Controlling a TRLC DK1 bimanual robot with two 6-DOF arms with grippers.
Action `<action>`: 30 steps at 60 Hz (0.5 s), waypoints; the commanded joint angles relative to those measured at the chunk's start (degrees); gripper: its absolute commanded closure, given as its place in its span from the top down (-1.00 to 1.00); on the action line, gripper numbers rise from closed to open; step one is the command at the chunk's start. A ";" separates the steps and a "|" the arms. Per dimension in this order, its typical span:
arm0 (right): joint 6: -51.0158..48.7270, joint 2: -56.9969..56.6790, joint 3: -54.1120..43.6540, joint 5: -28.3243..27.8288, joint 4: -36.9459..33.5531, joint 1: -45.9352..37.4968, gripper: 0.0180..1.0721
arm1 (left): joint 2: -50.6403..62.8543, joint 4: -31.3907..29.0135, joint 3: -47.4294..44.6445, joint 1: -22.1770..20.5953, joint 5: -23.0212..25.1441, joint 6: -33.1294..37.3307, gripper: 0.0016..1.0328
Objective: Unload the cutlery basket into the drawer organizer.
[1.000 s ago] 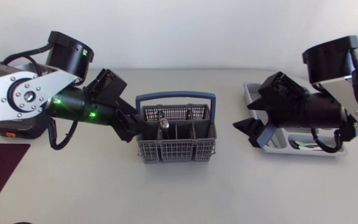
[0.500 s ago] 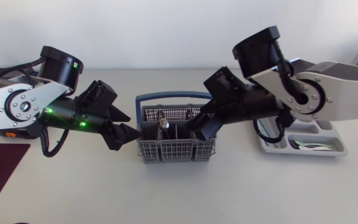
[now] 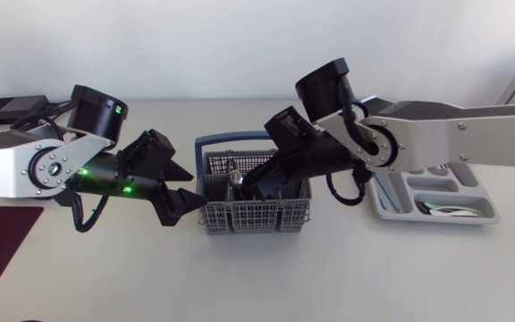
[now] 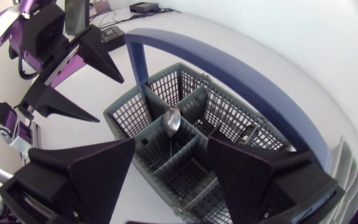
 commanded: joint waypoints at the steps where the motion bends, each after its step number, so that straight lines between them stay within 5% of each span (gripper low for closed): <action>1: 2.66 2.07 1.52 -0.05 1.36 0.37 0.56 | 1.04 1.16 -2.17 -0.15 0.61 1.39 0.64; 27: 6.61 3.57 -0.42 0.57 6.10 1.51 0.56 | 2.63 10.66 -5.42 -1.73 2.01 -0.11 0.64; 30: 6.61 3.65 -0.86 0.66 6.90 1.69 0.39 | 2.63 11.98 -5.95 -2.79 2.01 -0.20 0.64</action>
